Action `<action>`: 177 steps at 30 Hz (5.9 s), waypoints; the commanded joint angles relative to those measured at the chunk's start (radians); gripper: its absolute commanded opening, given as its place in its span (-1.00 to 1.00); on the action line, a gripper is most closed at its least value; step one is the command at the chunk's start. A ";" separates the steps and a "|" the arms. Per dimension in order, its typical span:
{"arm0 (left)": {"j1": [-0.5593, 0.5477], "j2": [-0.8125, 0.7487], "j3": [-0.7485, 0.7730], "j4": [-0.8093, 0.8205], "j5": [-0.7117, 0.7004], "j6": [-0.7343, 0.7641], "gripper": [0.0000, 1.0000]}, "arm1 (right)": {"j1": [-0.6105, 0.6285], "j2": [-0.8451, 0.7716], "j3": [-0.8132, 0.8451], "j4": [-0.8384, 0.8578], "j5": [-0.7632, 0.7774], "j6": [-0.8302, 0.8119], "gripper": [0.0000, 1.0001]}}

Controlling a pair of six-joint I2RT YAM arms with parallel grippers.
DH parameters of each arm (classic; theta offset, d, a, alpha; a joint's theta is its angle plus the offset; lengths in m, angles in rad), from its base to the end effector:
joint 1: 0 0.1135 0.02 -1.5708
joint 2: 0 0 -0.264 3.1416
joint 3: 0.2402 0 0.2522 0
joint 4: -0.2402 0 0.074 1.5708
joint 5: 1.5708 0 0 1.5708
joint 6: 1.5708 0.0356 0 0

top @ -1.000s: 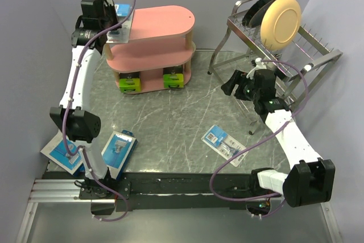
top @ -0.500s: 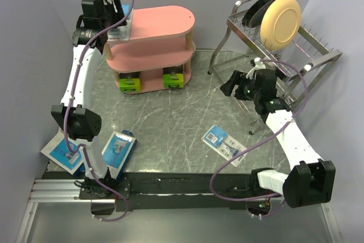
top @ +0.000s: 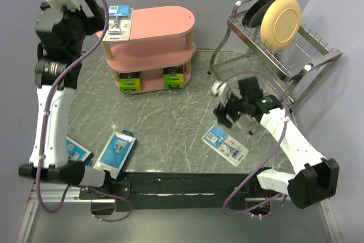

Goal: Place and organize the shaving razors onto the shelf

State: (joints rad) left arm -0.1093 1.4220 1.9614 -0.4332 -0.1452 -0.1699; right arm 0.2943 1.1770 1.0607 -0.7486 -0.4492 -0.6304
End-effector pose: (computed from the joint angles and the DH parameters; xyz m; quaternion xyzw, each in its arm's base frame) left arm 0.2678 -0.0242 0.5635 -0.0741 0.6649 -0.0552 0.7412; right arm 0.2231 0.0838 0.3077 -0.4769 0.7844 0.1497 0.3672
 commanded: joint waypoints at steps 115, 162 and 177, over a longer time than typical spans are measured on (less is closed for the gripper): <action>0.201 -0.046 -0.351 0.004 0.254 -0.154 0.93 | 0.301 0.794 1.377 0.672 0.491 0.583 -0.87; 0.229 -0.081 -0.372 0.005 0.266 -0.184 0.93 | 0.324 0.940 1.283 0.670 0.651 0.572 -0.49; 0.235 -0.090 -0.389 0.004 0.266 -0.181 0.94 | 0.302 0.978 1.288 0.703 0.676 0.577 -0.19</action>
State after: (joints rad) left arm 0.1184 1.3708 1.5848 -0.4679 0.1089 -0.3389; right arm 0.6060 2.1532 2.3230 -0.0669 0.2020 -0.0463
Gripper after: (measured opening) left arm 0.969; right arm 0.402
